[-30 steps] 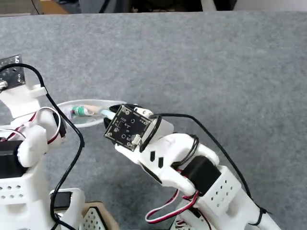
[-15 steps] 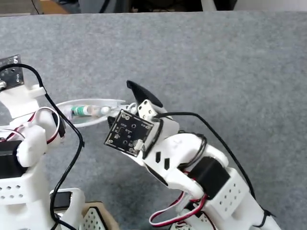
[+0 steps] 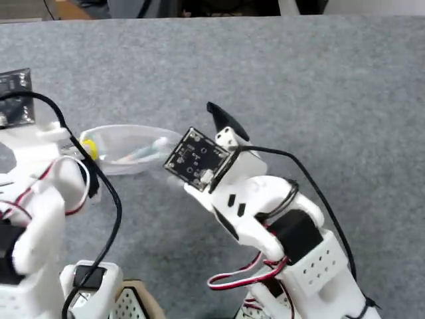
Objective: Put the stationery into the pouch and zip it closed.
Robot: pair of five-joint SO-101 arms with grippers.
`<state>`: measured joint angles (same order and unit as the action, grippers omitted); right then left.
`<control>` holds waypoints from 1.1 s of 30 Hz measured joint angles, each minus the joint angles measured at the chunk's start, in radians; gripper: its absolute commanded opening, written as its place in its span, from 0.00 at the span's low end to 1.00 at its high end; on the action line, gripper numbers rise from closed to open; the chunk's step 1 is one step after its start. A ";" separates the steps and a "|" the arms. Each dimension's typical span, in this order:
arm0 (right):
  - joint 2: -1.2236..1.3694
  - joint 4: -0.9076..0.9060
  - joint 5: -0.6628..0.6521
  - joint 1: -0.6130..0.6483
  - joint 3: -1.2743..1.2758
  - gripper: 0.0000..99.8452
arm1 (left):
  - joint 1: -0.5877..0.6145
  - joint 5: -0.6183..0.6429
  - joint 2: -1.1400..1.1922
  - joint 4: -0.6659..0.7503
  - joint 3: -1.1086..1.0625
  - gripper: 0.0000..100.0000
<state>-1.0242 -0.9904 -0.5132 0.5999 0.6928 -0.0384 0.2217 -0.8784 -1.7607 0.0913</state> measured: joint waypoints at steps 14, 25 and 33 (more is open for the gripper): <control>0.005 -0.236 -0.002 -0.006 0.092 0.22 | -0.063 0.026 0.000 -0.003 0.005 0.03; 0.005 -0.144 -0.002 -0.006 0.199 0.22 | -0.041 0.026 -0.002 -0.003 0.006 0.03; -0.032 -0.135 0.181 0.052 0.207 0.22 | 0.014 0.026 -0.002 -0.003 -0.060 0.03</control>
<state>-1.0564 -1.1254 -0.3322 0.6521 0.8999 -0.0245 0.2478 -0.8800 -1.7637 0.0315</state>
